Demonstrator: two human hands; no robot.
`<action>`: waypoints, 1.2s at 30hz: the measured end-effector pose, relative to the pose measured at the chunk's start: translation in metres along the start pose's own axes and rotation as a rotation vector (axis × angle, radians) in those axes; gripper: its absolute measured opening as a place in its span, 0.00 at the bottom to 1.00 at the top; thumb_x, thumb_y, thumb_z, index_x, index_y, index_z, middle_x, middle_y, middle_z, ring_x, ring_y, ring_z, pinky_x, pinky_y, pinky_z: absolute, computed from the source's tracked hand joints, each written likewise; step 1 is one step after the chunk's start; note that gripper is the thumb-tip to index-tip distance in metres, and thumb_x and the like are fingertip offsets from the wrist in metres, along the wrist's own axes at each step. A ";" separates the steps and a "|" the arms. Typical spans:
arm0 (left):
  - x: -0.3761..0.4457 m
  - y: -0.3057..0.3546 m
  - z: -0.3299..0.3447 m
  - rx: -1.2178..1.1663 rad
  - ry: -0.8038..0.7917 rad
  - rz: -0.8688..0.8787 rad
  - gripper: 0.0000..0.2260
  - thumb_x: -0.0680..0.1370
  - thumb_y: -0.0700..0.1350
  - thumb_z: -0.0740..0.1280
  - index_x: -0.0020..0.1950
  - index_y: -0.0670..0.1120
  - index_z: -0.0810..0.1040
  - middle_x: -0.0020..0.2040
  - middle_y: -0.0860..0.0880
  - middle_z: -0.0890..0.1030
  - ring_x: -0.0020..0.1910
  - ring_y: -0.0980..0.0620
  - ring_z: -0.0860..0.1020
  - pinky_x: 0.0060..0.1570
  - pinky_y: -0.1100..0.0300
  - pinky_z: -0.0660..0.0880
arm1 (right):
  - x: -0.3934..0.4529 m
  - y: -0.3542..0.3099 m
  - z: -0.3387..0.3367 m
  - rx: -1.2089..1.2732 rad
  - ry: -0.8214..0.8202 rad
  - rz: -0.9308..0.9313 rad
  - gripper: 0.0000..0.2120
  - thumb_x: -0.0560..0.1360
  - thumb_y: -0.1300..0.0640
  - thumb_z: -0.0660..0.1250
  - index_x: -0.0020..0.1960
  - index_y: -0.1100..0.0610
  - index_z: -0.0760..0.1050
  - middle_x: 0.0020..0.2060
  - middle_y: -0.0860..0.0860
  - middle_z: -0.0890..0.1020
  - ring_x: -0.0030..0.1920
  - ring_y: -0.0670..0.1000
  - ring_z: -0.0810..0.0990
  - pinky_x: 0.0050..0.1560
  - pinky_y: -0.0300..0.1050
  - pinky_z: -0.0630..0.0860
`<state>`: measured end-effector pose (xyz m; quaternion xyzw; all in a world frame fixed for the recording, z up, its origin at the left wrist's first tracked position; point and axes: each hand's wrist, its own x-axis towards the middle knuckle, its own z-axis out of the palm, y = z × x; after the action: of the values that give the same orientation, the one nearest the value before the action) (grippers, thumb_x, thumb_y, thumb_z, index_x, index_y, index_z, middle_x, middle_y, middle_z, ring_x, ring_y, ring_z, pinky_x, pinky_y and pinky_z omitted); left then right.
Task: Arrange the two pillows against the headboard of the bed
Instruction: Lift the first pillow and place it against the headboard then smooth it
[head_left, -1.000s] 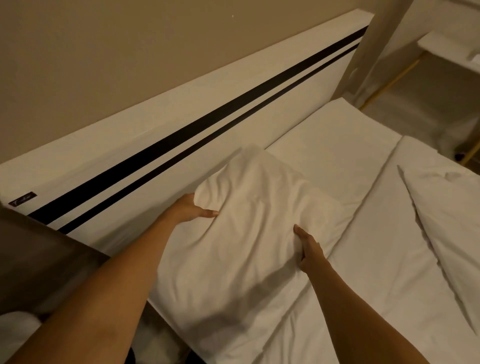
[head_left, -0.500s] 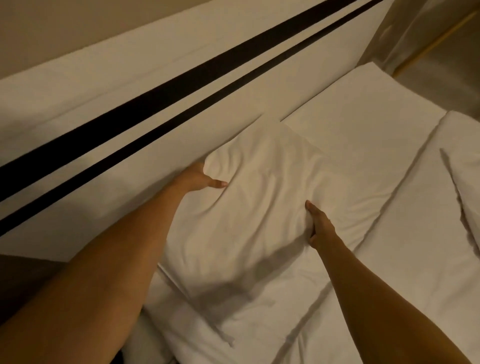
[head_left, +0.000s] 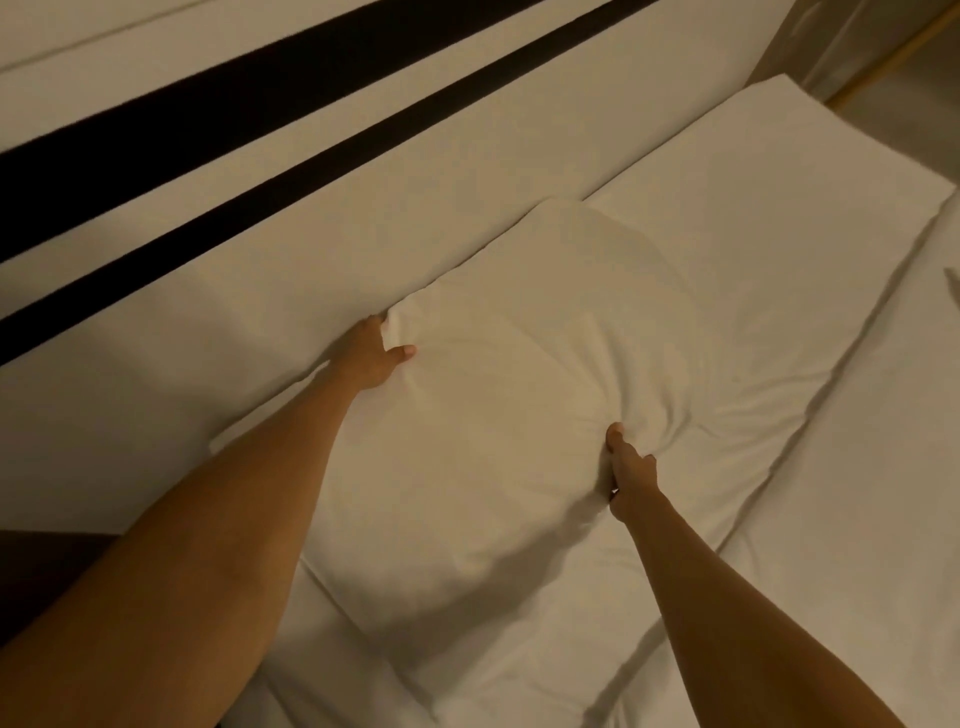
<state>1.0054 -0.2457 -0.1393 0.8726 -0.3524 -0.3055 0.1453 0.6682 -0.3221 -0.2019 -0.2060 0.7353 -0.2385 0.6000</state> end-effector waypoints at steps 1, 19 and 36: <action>0.000 0.000 0.001 0.016 0.010 0.001 0.37 0.76 0.57 0.67 0.77 0.39 0.59 0.76 0.40 0.65 0.74 0.41 0.65 0.72 0.48 0.63 | -0.001 -0.001 0.000 -0.008 0.000 -0.012 0.40 0.70 0.40 0.71 0.73 0.58 0.60 0.69 0.55 0.72 0.67 0.60 0.72 0.69 0.57 0.70; -0.113 0.066 0.067 -0.041 0.435 -0.109 0.27 0.84 0.52 0.49 0.80 0.42 0.49 0.81 0.45 0.49 0.80 0.48 0.48 0.77 0.51 0.45 | -0.054 -0.088 0.064 -1.272 -0.199 -1.393 0.28 0.81 0.42 0.50 0.79 0.48 0.54 0.79 0.55 0.55 0.78 0.58 0.54 0.75 0.54 0.55; -0.079 -0.047 0.084 0.172 0.462 -0.424 0.30 0.81 0.62 0.44 0.80 0.51 0.49 0.81 0.47 0.50 0.80 0.47 0.49 0.75 0.44 0.42 | 0.059 -0.137 0.121 -1.596 -0.128 -1.292 0.26 0.80 0.40 0.39 0.78 0.40 0.46 0.80 0.49 0.49 0.79 0.52 0.47 0.77 0.57 0.43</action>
<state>0.9326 -0.1602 -0.1920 0.9818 -0.1453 -0.0919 0.0803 0.7776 -0.4787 -0.1862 -0.9133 0.3949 0.0536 0.0836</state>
